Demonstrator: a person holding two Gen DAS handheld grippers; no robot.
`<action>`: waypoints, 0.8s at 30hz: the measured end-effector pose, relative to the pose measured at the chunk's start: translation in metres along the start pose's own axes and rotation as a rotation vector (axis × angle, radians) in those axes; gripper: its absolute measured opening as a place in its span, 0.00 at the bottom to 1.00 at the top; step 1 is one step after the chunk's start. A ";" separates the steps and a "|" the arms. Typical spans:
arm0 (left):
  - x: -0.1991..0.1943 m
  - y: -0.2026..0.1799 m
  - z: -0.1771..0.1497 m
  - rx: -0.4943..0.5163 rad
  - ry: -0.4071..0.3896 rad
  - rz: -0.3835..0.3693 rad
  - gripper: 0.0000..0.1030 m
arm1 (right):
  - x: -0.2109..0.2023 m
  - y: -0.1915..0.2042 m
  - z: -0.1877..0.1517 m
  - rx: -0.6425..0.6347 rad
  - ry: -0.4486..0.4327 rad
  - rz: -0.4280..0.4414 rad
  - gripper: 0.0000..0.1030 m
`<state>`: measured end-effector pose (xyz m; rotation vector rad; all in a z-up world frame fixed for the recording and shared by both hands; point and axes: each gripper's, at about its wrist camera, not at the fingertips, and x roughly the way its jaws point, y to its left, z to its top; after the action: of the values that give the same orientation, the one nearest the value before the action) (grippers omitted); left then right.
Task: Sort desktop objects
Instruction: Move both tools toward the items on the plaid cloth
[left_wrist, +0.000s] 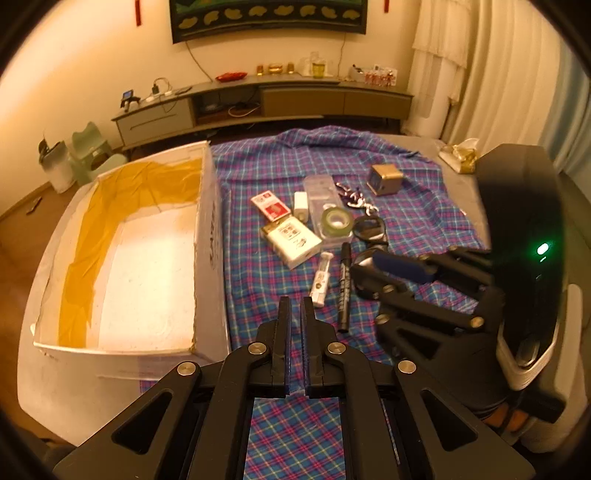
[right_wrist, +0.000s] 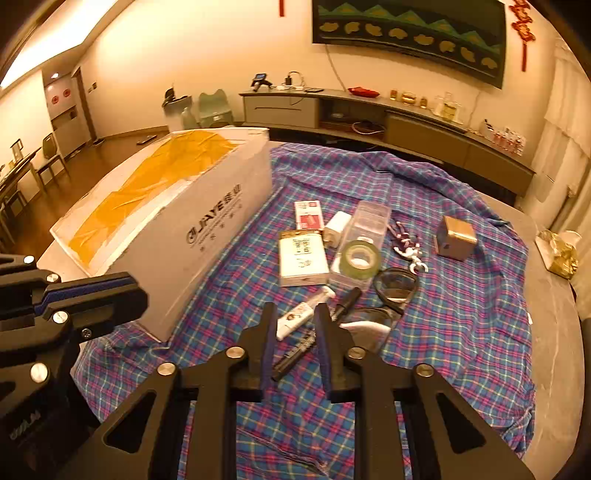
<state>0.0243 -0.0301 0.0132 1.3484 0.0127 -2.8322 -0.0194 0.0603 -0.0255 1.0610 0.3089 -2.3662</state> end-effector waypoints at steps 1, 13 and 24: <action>0.000 0.000 0.001 0.001 -0.001 -0.003 0.05 | 0.001 0.001 0.000 -0.001 0.001 0.000 0.19; 0.035 0.004 0.016 -0.074 0.106 -0.085 0.40 | 0.021 -0.032 0.001 0.084 0.063 0.029 0.52; 0.095 0.000 0.043 -0.141 0.190 -0.119 0.45 | 0.048 -0.072 -0.006 0.161 0.130 0.053 0.60</action>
<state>-0.0687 -0.0309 -0.0335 1.6281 0.2971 -2.7203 -0.0822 0.1054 -0.0660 1.2848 0.1358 -2.3110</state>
